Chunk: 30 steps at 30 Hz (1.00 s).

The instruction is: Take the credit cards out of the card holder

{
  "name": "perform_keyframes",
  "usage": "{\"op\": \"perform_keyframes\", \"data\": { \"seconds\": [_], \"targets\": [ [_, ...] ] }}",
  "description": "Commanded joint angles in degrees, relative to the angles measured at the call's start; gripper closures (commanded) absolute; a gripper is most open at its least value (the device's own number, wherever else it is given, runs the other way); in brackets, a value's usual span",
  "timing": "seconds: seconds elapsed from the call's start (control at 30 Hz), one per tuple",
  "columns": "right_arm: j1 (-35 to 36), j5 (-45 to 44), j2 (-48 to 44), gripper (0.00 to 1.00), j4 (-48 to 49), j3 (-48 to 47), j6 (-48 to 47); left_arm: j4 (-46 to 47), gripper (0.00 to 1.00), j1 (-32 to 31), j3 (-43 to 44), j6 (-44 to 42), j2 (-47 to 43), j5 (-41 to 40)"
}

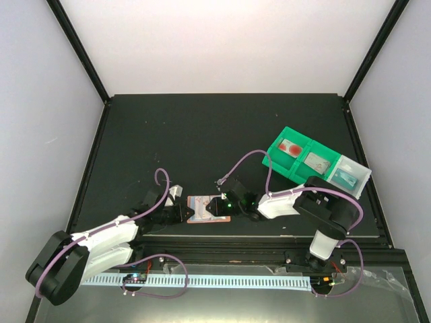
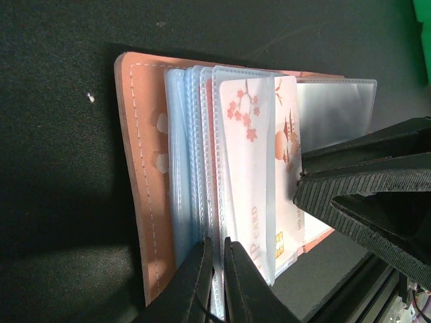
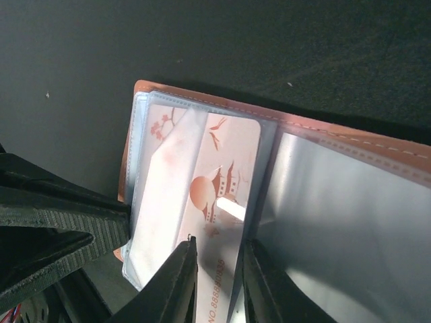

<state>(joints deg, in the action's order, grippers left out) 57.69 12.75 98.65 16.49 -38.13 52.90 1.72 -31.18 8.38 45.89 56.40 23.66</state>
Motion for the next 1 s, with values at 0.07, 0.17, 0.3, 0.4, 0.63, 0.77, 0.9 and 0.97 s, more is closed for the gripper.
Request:
{"op": "perform_keyframes", "data": {
  "seconds": [0.07,0.17,0.3,0.4,0.63,0.77,0.9,0.97],
  "targets": [
    [-0.9,-0.2,1.0,0.83,-0.2,1.6,0.6,-1.2,0.91,0.1,-0.8,0.3,0.9,-1.8],
    [-1.4,-0.7,0.2,0.87,-0.1,2.6,0.6,-1.2,0.91,0.1,-0.9,0.3,0.9,-2.0],
    [-2.1,-0.4,-0.6,0.9,0.1,3.5,0.5,-1.3,0.91,0.1,-1.0,0.3,1.0,-2.3],
    [-2.4,-0.4,-1.1,0.9,0.3,4.0,0.6,-1.3,0.91,0.1,-1.0,0.3,1.3,-2.4],
    [-3.2,0.0,-2.3,0.94,0.9,5.5,0.5,-1.2,0.91,0.1,-0.9,0.4,1.4,-2.5],
    [-3.5,0.3,-3.5,0.99,1.0,6.2,0.2,-1.3,0.91,0.1,-0.8,0.5,1.4,-2.4],
    [-3.8,0.2,-5.6,0.99,0.2,6.8,-0.5,-1.8,0.9,0.1,-0.5,0.7,0.9,-2.3],
    [-3.9,-0.2,-6.7,0.99,-0.5,7.2,-0.8,-2.2,0.89,0.1,-0.3,0.8,0.4,-2.2]
  ]
}}
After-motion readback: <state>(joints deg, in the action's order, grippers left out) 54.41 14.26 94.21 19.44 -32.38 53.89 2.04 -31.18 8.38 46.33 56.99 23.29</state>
